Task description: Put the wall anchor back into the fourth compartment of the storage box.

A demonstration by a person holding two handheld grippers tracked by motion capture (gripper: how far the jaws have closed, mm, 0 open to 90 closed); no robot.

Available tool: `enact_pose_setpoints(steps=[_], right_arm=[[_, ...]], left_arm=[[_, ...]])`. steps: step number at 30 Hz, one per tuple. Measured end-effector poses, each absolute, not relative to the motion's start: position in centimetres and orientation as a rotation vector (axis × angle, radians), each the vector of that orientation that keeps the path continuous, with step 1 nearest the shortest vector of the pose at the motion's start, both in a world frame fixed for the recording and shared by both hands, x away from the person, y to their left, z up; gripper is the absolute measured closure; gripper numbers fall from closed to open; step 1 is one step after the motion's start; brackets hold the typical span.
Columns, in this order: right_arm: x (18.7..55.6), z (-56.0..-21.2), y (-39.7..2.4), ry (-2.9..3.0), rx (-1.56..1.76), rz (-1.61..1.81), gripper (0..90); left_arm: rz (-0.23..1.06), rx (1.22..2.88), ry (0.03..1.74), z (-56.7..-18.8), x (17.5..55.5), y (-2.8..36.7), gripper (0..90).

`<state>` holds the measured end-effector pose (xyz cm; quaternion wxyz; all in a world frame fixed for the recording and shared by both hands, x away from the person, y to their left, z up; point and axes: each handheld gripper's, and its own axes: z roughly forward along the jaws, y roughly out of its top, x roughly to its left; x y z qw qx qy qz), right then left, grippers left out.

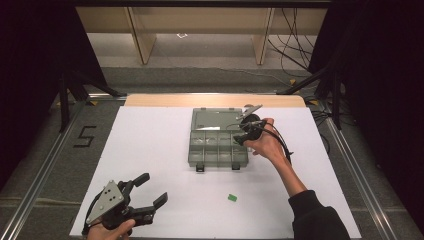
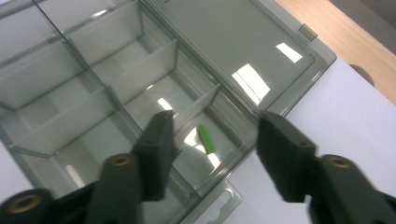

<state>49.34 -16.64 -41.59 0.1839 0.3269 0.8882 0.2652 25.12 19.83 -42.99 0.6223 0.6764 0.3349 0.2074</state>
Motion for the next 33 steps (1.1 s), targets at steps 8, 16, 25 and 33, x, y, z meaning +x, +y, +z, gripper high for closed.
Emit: enact_pose_setpoints(steps=[8, 16, 25, 33], right_arm=[[46.6, -40.1, -16.4, 2.528, 0.874, 0.798, 31.0], [42.9, -39.6, -15.7, 2.596, 0.775, 0.788, 29.1], [39.5, -40.3, -14.9, 2.681, 0.668, 0.758, 28.5], [37.7, -41.8, -14.7, 2.755, 0.647, 0.709, 31.3]], left_arm=[[0.477, 1.549, 0.781, -43.0, 25.0, 19.8, 16.1], [0.478, 1.544, 0.779, -42.9, 25.0, 19.8, 16.1], [0.48, 1.543, 0.779, -42.9, 25.0, 19.9, 16.1], [0.481, 1.547, 0.777, -42.9, 25.0, 19.8, 16.1]])
